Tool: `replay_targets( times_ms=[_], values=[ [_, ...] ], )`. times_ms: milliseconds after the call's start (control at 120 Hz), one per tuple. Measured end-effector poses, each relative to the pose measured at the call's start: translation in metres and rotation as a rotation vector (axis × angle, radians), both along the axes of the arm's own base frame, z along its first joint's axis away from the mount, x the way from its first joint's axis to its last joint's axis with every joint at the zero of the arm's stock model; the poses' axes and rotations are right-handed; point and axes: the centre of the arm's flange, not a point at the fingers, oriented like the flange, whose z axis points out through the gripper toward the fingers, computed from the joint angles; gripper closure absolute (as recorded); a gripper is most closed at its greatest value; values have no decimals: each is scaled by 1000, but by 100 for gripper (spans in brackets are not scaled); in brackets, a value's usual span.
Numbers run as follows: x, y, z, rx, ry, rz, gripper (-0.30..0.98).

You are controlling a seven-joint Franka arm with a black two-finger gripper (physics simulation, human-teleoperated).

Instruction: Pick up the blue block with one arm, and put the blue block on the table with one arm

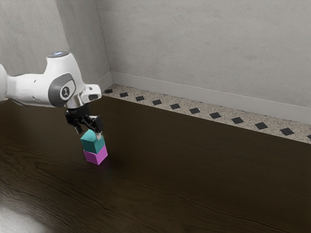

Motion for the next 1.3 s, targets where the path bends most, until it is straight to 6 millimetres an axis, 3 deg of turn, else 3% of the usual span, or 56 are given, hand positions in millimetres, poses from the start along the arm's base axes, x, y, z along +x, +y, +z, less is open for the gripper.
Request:
replay_targets(
  times_ms=[525,983,1300],
  values=[
    [10,2,-20,0,-36,-134,0],
    [19,19,-29,3,-60,-171,0],
    [23,22,-45,-39,-63,-134,0]
  ],
)
